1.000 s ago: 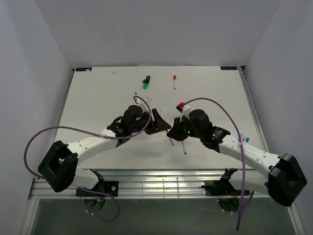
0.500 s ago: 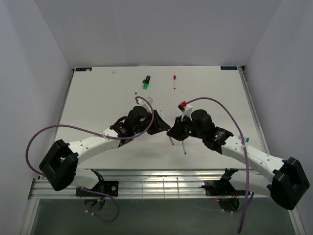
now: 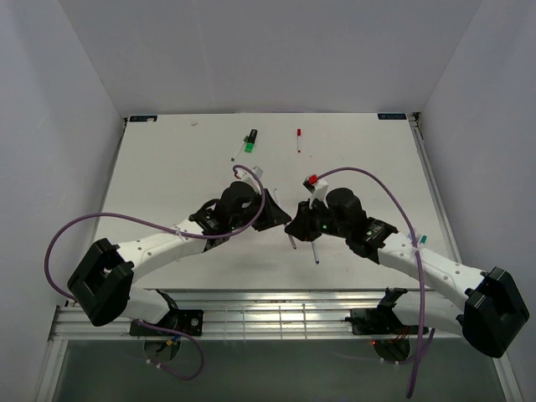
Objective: Open the pen caps
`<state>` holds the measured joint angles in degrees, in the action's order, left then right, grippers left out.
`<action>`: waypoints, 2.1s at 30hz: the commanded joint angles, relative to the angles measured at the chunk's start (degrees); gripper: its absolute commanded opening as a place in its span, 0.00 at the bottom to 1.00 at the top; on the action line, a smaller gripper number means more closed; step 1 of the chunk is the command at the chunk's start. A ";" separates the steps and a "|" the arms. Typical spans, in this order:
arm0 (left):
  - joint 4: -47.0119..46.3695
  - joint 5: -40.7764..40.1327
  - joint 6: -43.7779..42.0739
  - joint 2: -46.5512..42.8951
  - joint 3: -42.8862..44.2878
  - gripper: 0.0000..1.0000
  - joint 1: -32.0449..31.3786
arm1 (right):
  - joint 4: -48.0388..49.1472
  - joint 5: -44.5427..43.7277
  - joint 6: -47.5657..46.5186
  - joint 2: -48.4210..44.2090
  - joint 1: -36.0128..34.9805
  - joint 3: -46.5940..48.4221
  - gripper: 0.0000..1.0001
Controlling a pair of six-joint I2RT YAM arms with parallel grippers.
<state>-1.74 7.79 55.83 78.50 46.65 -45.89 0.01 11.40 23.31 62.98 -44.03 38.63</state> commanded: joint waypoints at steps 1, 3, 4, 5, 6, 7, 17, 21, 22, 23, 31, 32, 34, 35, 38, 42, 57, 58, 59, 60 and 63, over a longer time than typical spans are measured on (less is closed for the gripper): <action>1.47 -2.08 -1.60 -0.89 1.86 0.01 -0.17 | 0.43 0.56 -2.04 0.04 -0.35 0.84 0.26; 3.30 -2.95 -1.69 -1.33 2.21 0.00 -0.17 | 0.69 0.64 -2.57 0.12 -0.35 0.74 0.35; 3.67 -3.13 -1.78 -1.33 2.39 0.00 -0.08 | 0.69 0.90 -2.74 0.39 -0.27 0.74 0.38; 3.85 -3.22 -1.78 -1.42 2.56 0.00 -0.17 | 0.69 1.08 -3.01 0.48 -0.18 0.66 0.39; 4.20 -3.31 -2.13 -1.51 2.74 0.00 -0.17 | 0.69 1.34 -3.09 0.65 0.00 0.65 0.39; 4.55 -3.31 -2.31 -1.59 3.18 0.00 -0.08 | 0.78 2.04 -3.18 0.74 0.35 0.57 0.39; 4.38 -2.61 -3.62 -3.18 3.71 0.00 -0.08 | 5.87 13.19 -2.49 3.46 2.81 -0.92 0.41; 2.37 -1.56 -4.15 -4.49 2.31 0.00 0.45 | 12.72 23.56 2.08 4.25 6.32 -3.21 0.41; 2.18 -0.94 -4.07 -4.84 1.78 0.00 0.88 | 14.82 25.84 3.31 4.60 6.59 -3.47 0.41; 0.26 0.37 -3.63 -5.46 1.34 0.00 1.15 | 15.45 26.48 3.67 4.96 6.94 -3.65 0.41; -2.31 2.93 -2.13 -5.46 0.45 0.00 1.94 | 22.84 29.56 7.45 7.68 8.08 -5.76 0.31; -2.39 3.10 -2.13 -5.29 0.37 0.00 1.94 | 23.10 29.30 7.71 7.68 8.17 -5.41 0.31; -2.57 3.28 -1.96 -5.11 0.02 0.00 1.94 | 23.63 28.86 8.06 7.60 8.43 -5.06 0.31; -2.66 3.28 -1.96 -5.20 -0.16 0.00 1.94 | 24.33 28.77 8.50 7.42 8.61 -5.41 0.31; -2.74 3.19 -1.87 -5.38 -0.42 0.00 1.86 | 27.14 28.50 10.44 6.80 9.58 -5.85 0.30; -2.92 3.63 -1.87 -5.20 -0.16 0.00 2.03 | 27.59 29.29 10.97 7.59 10.72 -4.80 0.27; 16.67 -12.77 1.21 2.26 11.17 0.00 2.03 | -0.25 -14.01 -4.66 6.27 -2.53 4.60 0.08; 18.25 -14.72 1.03 4.27 13.96 0.00 2.03 | -3.49 -19.34 -5.20 7.41 -4.55 5.92 0.08; 21.31 -16.65 1.03 5.16 15.47 0.00 2.03 | -5.96 -23.75 -5.29 8.20 -7.36 8.45 0.08; 22.38 -18.23 0.94 6.13 16.88 0.00 2.21 | -9.47 -31.10 -5.29 8.99 -8.60 9.35 0.08; 22.66 -17.03 -0.02 8.16 20.05 0.00 4.66 | -12.48 -38.70 -5.03 10.76 -10.99 10.58 0.08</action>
<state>17.69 -1.65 56.36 85.91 63.11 -44.03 -2.61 -10.33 20.88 72.95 -52.05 46.65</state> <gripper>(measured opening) 0.275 0.171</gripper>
